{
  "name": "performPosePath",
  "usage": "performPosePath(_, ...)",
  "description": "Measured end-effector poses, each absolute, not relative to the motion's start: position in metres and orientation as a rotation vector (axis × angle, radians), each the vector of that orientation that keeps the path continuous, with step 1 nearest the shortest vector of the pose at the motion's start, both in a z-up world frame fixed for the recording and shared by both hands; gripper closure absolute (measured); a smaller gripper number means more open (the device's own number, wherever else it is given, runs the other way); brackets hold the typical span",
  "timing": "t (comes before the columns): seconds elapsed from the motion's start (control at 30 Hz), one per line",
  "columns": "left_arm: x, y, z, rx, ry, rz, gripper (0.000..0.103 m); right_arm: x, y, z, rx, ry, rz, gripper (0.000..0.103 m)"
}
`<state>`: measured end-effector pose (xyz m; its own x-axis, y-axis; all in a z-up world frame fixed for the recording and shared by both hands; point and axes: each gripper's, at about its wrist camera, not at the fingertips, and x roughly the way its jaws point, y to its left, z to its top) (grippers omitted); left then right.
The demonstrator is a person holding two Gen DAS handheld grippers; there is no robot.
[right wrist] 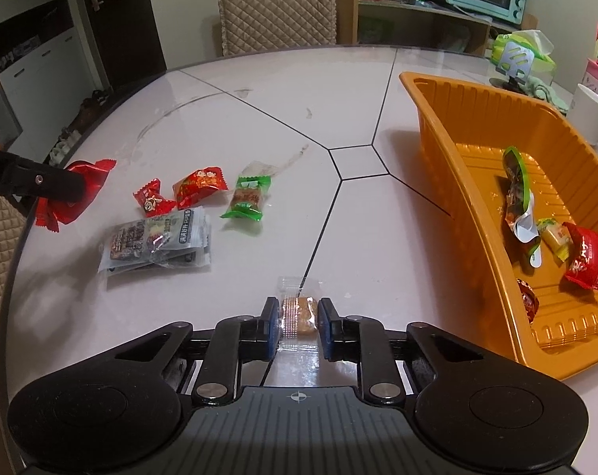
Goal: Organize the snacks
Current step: 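Carry the red packet in the left gripper while the right carries the clear candy to the tray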
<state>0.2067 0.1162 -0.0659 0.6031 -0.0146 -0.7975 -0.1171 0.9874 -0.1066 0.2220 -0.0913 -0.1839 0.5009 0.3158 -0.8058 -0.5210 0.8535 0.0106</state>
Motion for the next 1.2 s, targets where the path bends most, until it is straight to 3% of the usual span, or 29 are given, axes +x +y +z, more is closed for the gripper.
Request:
performPosePath(0.6, 0.185, 0.092, -0.045, -0.148, 0.886, 0.019, 0.080, 0.191, -0.126, -0.140, -0.007, 0.937, 0.547, 0.082)
performPosePath(1.2, 0.196, -0.015, -0.020, -0.135, 0.851, -0.190, 0.080, 0.177, -0.243, -0.083, 0.153, 0.865, 0.380, 0.082)
